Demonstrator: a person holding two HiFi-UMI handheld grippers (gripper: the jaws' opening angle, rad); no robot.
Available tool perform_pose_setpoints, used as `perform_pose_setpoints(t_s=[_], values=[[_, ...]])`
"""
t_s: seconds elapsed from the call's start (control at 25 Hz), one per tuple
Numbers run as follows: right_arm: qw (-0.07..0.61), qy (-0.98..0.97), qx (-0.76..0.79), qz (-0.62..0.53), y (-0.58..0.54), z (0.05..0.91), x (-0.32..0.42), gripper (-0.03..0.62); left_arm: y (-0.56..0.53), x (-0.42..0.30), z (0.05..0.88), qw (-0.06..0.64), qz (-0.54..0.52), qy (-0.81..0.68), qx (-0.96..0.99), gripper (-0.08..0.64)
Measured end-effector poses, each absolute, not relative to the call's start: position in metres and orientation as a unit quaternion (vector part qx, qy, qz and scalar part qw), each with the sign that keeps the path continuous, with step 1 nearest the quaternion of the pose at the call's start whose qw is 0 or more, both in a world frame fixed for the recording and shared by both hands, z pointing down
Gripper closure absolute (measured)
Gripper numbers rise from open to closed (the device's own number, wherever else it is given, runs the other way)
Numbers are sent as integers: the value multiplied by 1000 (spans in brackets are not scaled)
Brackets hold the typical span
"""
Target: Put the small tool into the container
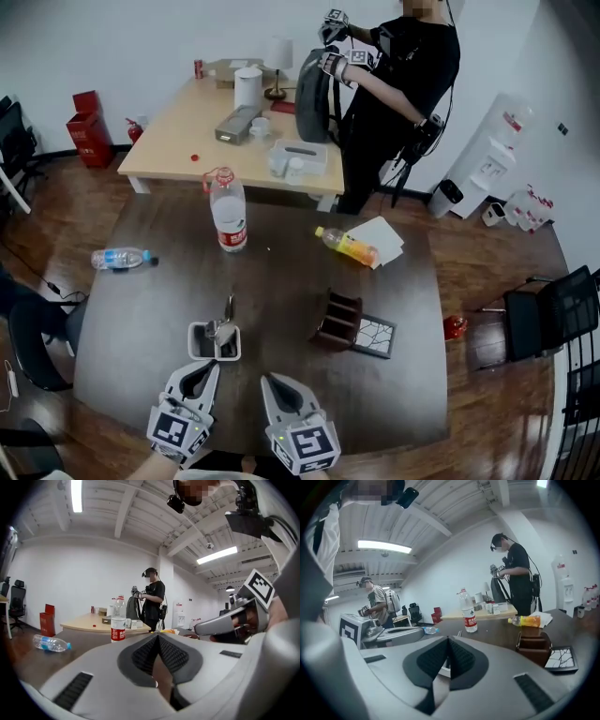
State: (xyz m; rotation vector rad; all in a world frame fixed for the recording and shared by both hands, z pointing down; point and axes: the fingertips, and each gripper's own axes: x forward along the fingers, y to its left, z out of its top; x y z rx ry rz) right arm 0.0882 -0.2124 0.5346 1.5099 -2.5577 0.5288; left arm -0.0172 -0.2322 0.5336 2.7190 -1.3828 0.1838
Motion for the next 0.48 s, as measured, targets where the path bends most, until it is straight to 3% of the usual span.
perform_pose_setpoints(t_s=[0.48], values=[[15, -849, 521, 87, -229, 427, 102, 586, -245, -26, 429, 5, 23, -439, 898, 549]])
